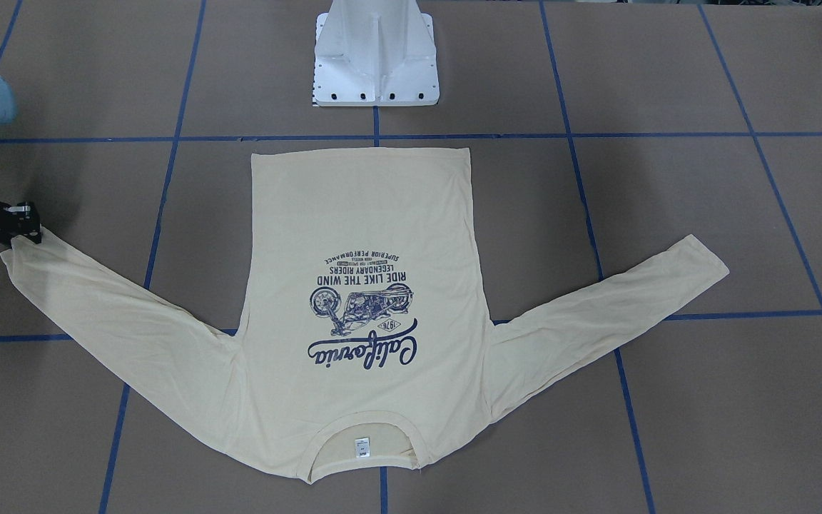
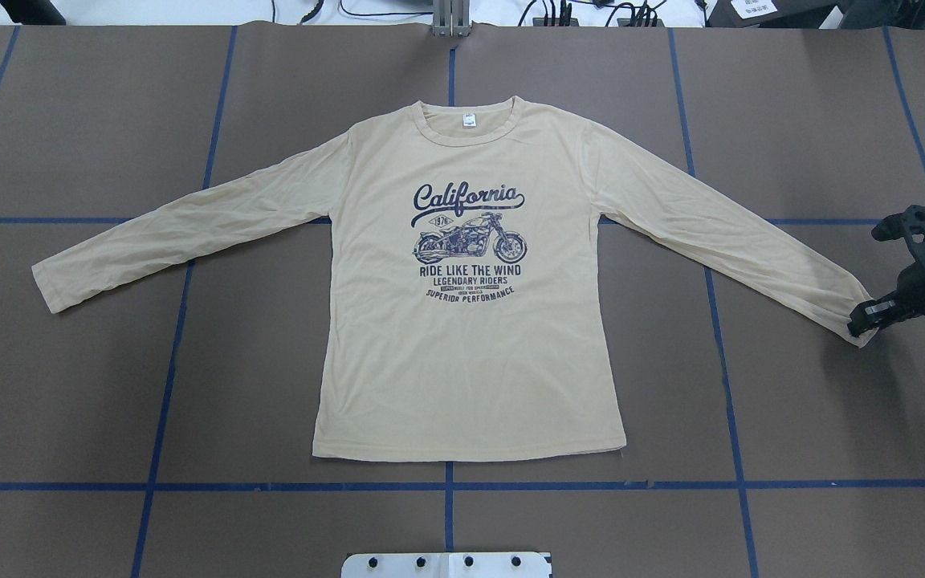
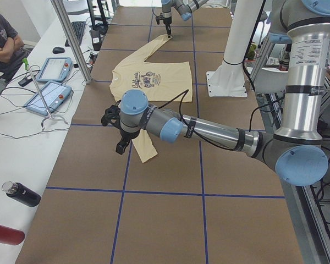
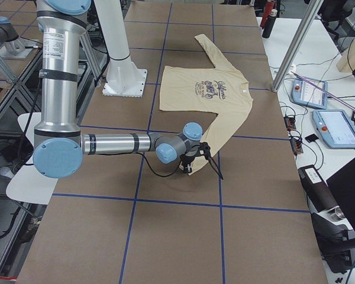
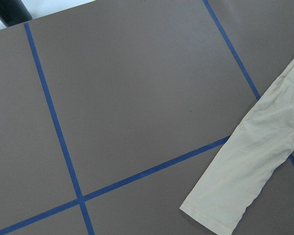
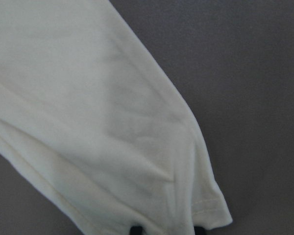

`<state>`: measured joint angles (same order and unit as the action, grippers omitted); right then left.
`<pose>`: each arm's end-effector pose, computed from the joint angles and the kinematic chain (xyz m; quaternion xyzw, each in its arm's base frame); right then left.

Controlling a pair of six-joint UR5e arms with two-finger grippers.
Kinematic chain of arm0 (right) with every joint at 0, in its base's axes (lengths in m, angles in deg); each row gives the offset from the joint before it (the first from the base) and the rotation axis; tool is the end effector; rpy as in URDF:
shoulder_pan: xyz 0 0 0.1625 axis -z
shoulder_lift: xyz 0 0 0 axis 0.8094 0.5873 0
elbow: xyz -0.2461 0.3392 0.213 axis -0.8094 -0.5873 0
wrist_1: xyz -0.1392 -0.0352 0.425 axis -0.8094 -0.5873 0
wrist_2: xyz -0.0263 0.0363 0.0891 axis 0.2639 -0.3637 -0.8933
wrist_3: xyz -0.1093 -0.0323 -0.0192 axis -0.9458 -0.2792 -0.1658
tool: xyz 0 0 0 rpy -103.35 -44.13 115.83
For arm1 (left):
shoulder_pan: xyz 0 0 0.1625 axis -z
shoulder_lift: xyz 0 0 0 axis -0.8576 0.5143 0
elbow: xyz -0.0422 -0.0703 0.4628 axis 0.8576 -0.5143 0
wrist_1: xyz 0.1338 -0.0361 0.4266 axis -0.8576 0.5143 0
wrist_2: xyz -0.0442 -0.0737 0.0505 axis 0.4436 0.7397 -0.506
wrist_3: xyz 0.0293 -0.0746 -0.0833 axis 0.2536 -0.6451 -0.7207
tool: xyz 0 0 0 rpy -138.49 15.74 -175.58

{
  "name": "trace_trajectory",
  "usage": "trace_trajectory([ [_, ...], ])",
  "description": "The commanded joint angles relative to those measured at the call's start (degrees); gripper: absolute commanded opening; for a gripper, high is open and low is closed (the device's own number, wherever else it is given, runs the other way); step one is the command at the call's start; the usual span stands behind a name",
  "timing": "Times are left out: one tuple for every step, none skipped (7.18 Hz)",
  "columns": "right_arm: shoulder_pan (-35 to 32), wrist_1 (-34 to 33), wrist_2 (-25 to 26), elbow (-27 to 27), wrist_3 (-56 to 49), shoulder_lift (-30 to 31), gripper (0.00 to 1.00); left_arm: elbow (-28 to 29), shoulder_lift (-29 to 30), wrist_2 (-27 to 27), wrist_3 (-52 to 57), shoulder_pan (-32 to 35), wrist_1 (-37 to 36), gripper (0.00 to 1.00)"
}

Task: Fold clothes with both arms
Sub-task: 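Lower the right gripper to the sleeve cuff nearest it and grasp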

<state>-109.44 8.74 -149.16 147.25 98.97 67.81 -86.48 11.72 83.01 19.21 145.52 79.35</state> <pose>-0.2421 -0.4618 0.6977 0.0079 -0.3744 -0.1144 0.9202 -0.0110 -0.5554 0.5533 0.2033 0.4158 0.1219 0.8780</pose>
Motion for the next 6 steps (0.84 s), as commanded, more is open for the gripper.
trace_trajectory([
  [-0.1, 0.0, -0.5, 0.5, -0.2, -0.3, 0.03, 0.0, 0.0, 0.0, -0.1, -0.1, 0.0, 0.99],
  [-0.2, 0.0, -0.6, 0.7, -0.1, -0.3, 0.0, 0.0, 0.0, 0.0, -0.2, -0.1, -0.1, 0.99],
  [-1.3, -0.3, -0.9, 0.6, -0.3, -1.3, 0.0, 0.0, 0.0, 0.1, -0.2, -0.1, -0.1, 0.99],
  [-2.0, -0.3, -1.5, 0.6, -0.3, -1.5, 0.0, 0.1, 0.0, 0.1, -0.2, -0.1, -0.1, 0.99],
  [-3.2, 0.1, -2.3, 1.1, -0.3, -1.6, 0.0, 0.0, 0.0, 0.1, -0.2, -0.1, -0.1, 0.99],
  [-4.7, 0.7, -2.6, 3.6, -0.3, -0.5, 0.0, 0.0, -0.1, 1.2, -0.3, -0.1, -0.2, 0.99],
])
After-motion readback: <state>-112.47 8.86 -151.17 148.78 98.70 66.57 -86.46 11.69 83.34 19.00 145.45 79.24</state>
